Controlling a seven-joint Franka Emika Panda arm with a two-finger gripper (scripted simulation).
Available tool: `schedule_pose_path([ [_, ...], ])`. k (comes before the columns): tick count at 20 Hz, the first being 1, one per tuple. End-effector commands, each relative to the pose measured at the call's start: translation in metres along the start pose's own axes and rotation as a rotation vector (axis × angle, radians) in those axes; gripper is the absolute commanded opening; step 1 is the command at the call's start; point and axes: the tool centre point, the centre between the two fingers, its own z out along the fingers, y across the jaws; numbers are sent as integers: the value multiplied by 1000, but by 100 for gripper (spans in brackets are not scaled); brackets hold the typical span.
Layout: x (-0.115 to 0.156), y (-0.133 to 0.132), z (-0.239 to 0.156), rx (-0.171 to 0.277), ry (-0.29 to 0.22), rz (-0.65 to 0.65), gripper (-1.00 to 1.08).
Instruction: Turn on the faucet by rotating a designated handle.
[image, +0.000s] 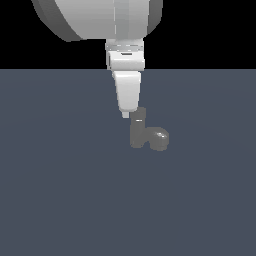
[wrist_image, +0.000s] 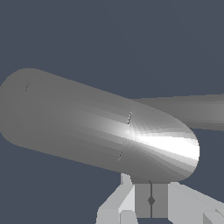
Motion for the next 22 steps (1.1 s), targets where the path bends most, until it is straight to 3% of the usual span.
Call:
schedule_pose_path([
  [1,27,4,1,-1,2,26,-100],
  [8,69,14,2,-4,2,31,-100],
  [9,69,14,2,-4,2,31,-100],
  [10,42,8,0,0,0,-12,-100],
  [22,98,-15,1,-3,2,14,-100],
])
